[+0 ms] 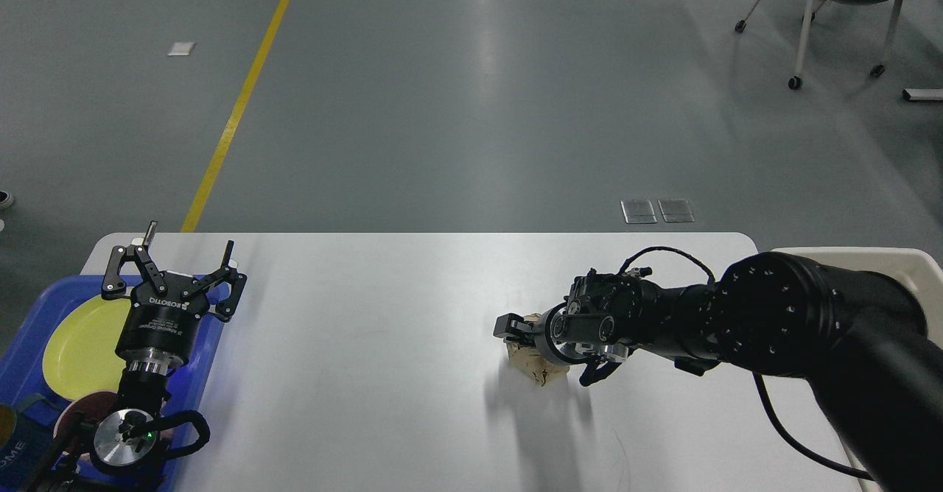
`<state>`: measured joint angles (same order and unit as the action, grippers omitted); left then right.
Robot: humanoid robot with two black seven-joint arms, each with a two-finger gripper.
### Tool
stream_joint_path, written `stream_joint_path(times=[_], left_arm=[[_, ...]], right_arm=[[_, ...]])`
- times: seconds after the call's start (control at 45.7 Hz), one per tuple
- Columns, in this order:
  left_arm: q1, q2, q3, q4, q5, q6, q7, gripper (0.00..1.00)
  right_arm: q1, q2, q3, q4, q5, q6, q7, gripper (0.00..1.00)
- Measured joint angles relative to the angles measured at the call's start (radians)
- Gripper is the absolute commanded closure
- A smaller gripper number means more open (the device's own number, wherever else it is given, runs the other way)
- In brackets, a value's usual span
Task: Tidy desktop
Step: 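Grasp the crumpled brown paper ball with the right gripper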
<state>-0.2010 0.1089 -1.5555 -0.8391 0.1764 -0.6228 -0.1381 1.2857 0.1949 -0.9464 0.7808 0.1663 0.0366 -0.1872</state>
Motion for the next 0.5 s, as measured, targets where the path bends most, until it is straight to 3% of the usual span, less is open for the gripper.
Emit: stream_joint_path(times=[0.219, 0.504], left_arm=[[0.0, 0.0, 0.0, 0.0, 0.0, 0.0, 0.0, 0.04], [0.0, 0.0, 0.0, 0.0, 0.0, 0.0, 0.0, 0.04]], right_arm=[[0.0, 0.003, 0.005, 0.011, 0.024, -0.006, -0.001, 1.0], [0.015, -0.008, 0.006, 0.057, 0.112, -0.005, -0.004, 1.0]])
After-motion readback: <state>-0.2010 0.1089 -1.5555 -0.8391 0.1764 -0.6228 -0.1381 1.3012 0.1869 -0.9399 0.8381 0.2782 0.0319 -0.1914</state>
